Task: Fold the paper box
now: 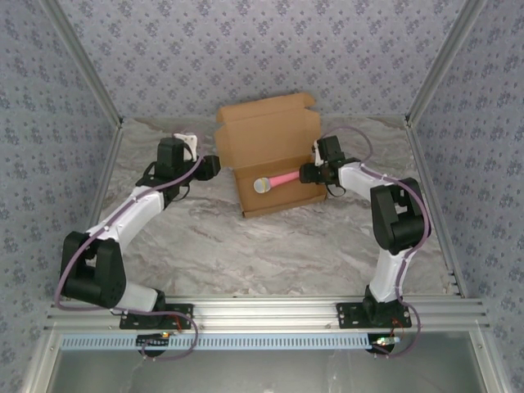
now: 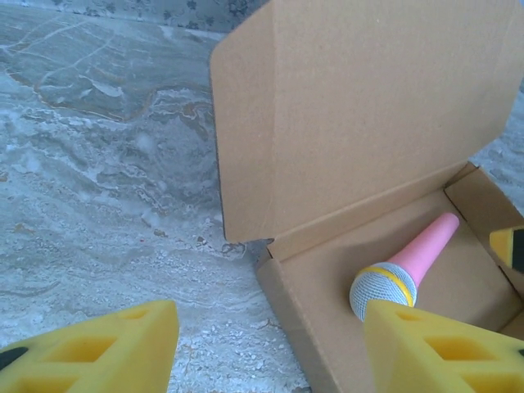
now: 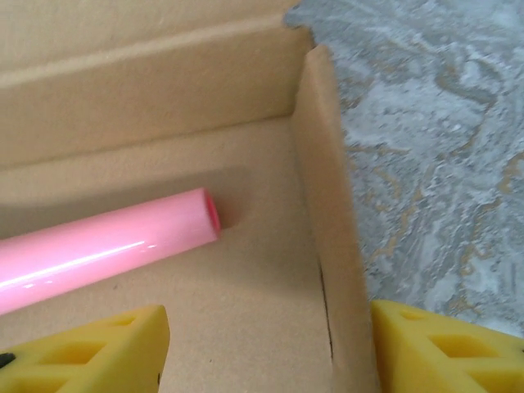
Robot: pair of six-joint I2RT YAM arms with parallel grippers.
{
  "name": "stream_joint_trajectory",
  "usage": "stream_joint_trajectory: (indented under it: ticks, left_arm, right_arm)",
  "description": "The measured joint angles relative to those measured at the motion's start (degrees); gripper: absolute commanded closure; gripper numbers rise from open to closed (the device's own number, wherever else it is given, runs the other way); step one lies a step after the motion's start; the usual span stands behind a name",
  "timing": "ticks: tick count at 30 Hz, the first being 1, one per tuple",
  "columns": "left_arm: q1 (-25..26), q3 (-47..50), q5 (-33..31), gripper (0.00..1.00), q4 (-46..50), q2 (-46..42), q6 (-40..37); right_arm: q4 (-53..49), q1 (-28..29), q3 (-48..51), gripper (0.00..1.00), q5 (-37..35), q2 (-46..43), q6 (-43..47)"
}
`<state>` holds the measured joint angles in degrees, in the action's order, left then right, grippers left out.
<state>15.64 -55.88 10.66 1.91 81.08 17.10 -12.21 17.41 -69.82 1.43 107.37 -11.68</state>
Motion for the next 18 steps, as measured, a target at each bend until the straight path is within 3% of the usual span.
stream_joint_trajectory:
  ticks: [10, 18]
  left_arm:
    - [-1.29, 0.9, 0.55, 0.39, -0.59, -0.24, 0.59]
    - [-1.29, 1.09, 0.7, 0.38, -0.48, -0.98, 0.57]
  right_arm:
    - [-3.52, 5.95, 0.02, 0.5, -8.15, -0.55, 1.2]
    - [-5.9, 6.25, 0.24, 0.64, -13.31, -0.94, 0.55]
